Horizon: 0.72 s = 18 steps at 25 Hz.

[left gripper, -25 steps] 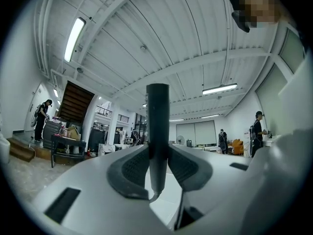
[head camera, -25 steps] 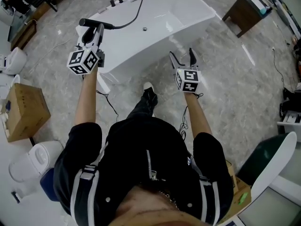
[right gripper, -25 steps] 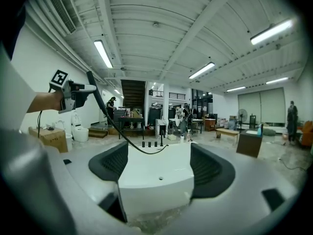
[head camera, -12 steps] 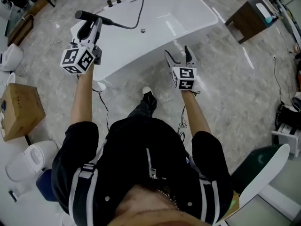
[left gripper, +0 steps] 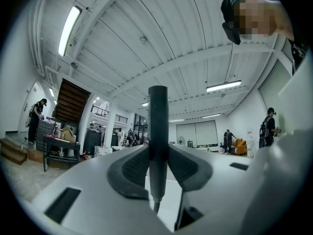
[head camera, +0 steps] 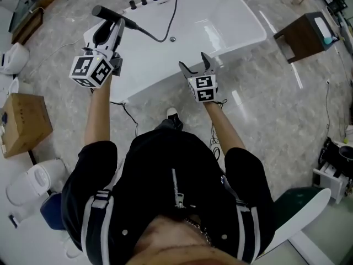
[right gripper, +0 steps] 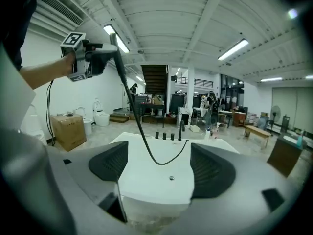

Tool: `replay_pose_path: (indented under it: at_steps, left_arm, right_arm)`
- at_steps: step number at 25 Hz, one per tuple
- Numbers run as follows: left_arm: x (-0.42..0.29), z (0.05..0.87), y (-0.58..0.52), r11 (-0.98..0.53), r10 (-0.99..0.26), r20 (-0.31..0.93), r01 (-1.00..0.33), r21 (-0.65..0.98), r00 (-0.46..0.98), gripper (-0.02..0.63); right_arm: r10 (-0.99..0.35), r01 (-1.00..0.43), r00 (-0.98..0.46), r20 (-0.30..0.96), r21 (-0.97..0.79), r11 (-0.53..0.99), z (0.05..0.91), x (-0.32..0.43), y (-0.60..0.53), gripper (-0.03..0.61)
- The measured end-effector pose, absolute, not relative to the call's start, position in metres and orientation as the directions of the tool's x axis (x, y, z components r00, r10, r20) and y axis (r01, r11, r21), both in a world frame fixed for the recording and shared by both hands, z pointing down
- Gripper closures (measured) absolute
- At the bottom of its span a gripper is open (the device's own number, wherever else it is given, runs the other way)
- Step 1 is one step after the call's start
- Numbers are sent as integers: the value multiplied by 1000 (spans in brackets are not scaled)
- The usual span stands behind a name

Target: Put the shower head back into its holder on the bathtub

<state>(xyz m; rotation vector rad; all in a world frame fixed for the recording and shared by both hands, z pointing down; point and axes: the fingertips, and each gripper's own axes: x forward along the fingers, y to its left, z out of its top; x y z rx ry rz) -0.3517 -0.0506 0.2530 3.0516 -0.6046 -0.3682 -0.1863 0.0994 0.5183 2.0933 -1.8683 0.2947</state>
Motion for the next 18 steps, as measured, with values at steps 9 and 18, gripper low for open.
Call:
replay_pose_path:
  at_steps: [9,18]
  left_arm:
    - [-328,236,-78,-917,-396,-229,-395,52,889,483]
    - [-321,213,-93,-887,-457,-255,-457,62,852,483]
  right_arm:
    - [-898,-995,-21,439,83,63,557,-184,22,181]
    - [-832,-962,-169,528,97,257,607,-186,-52,198]
